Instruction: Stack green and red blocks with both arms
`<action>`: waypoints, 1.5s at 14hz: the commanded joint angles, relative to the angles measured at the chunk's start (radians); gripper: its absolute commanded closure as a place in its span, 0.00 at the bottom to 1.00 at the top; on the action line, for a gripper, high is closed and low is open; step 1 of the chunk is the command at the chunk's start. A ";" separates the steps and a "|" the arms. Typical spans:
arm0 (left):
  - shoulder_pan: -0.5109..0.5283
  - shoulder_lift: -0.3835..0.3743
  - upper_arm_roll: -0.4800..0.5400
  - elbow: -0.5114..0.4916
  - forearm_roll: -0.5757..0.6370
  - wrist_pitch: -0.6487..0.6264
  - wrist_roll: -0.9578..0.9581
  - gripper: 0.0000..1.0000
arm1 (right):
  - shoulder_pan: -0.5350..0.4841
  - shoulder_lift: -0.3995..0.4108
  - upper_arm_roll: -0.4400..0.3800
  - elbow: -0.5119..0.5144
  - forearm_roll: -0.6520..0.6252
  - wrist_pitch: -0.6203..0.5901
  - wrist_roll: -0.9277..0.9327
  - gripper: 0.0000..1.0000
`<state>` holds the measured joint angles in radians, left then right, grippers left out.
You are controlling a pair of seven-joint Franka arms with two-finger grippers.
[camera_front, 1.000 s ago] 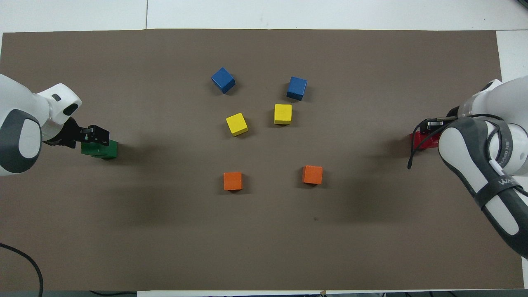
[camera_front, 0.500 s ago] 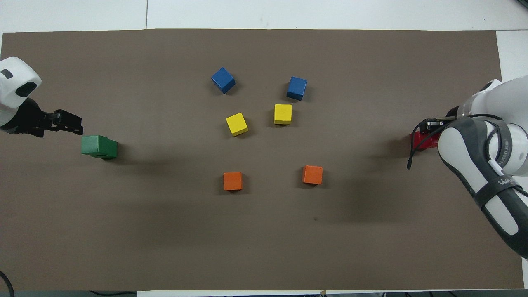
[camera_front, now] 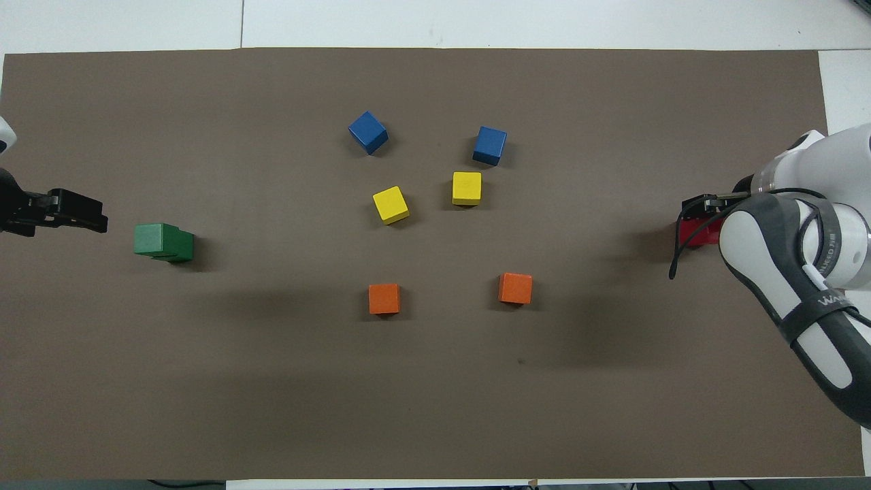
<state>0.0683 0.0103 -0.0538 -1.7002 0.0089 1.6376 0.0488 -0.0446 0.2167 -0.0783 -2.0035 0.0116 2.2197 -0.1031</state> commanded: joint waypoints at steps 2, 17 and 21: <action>-0.015 -0.006 -0.004 0.004 0.003 -0.024 0.000 0.00 | -0.006 -0.016 0.006 -0.011 0.002 0.014 -0.021 0.00; -0.033 -0.016 -0.004 0.036 0.005 -0.051 -0.001 0.00 | 0.014 -0.220 0.061 0.451 0.013 -0.641 0.097 0.00; -0.083 -0.009 -0.004 0.056 0.005 -0.054 -0.007 0.00 | 0.009 -0.231 0.060 0.462 0.010 -0.709 0.098 0.00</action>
<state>0.0255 0.0010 -0.0686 -1.6704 0.0089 1.6122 0.0488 -0.0211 -0.0279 -0.0223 -1.5674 0.0133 1.5449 -0.0123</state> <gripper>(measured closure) 0.000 0.000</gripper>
